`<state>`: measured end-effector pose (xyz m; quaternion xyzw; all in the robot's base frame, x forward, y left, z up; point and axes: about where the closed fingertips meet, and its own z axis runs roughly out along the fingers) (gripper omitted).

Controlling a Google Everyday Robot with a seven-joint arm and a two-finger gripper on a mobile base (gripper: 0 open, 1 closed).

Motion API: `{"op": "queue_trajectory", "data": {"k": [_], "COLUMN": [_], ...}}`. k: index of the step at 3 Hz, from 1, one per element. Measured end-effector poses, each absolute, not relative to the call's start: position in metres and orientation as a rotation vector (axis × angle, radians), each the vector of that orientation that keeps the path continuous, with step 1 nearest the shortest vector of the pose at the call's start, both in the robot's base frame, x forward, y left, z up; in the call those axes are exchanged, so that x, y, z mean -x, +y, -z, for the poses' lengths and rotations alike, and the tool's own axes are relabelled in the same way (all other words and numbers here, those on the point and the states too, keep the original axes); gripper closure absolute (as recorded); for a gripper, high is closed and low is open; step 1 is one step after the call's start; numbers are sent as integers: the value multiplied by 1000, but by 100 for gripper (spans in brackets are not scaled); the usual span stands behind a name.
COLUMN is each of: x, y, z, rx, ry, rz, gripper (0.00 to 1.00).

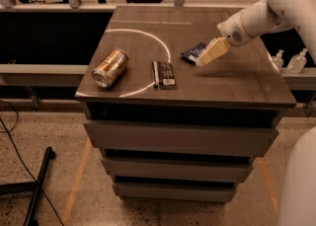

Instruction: Pick rxbar blueberry

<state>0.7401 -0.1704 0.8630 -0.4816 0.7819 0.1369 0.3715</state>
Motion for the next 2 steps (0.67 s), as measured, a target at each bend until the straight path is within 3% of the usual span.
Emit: {"op": "queue_trajectory", "data": {"k": [2], "x": [-745], "y": [-148], "z": [-846], "rx": [1109], "ry": [2063], "rz": [-404], "gripper": [0]}}
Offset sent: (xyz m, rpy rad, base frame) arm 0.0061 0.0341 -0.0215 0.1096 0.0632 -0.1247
